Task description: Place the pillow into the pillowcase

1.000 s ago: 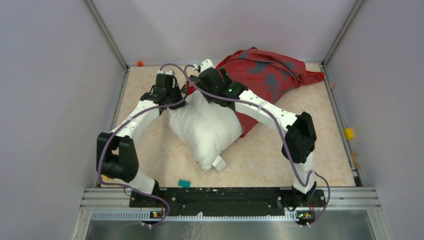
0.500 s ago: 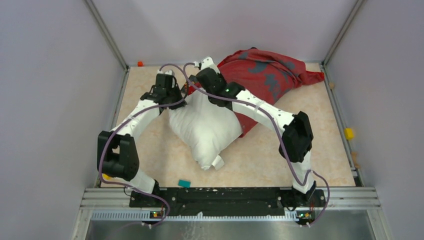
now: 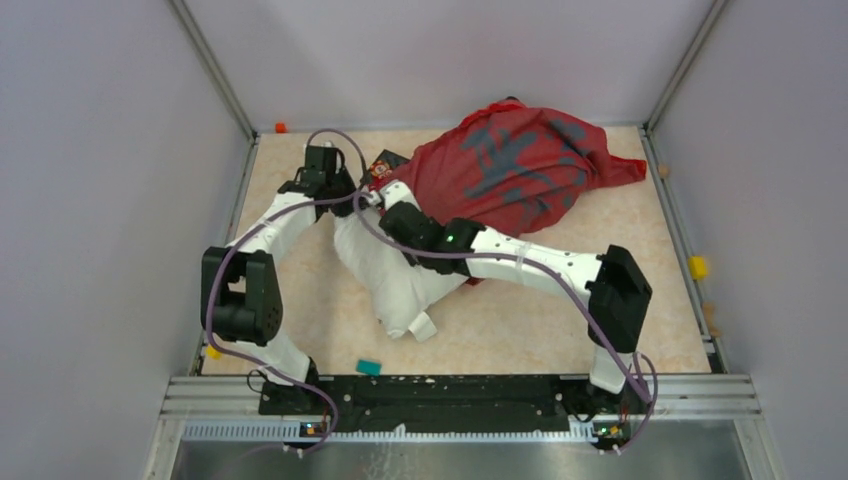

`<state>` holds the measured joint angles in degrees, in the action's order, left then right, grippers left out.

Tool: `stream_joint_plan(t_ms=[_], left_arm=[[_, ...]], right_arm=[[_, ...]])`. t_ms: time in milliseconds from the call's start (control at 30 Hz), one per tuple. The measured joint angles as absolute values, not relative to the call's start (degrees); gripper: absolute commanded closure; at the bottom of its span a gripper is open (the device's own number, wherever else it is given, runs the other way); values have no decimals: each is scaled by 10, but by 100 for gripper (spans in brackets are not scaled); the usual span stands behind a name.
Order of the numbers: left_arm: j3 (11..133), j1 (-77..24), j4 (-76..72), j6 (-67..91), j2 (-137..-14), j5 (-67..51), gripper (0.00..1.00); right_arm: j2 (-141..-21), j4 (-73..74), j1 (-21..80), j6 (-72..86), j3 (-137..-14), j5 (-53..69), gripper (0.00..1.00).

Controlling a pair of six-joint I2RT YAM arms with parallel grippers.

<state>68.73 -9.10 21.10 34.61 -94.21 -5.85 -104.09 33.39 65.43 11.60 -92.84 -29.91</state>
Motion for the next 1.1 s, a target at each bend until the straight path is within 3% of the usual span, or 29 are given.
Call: stream_joint_plan(t_ms=[133, 200, 367, 667, 900, 933, 1033, 1100], left_arm=[[721, -85, 207, 345, -955, -86, 70], [736, -84, 199, 339, -957, -94, 41], [750, -81, 205, 311, -935, -91, 2], [653, -80, 244, 292, -717, -63, 1], [499, -86, 242, 319, -625, -135, 1], [477, -90, 235, 328, -625, -152, 1], [415, -98, 180, 365, -627, -201, 4], [392, -103, 147, 389, -637, -223, 22]], right_arm=[[-1032, 307, 579, 155, -884, -234, 100], [-1031, 302, 553, 166, -891, -211, 100], [-1041, 330, 533, 171, -963, -199, 100], [-1129, 376, 519, 172, -1161, -216, 100], [-1228, 420, 515, 172, -1298, -220, 100], [-1236, 425, 515, 172, -1306, -220, 94], [-1243, 438, 515, 172, -1309, -224, 61], [-1242, 442, 516, 175, -1307, -227, 44]])
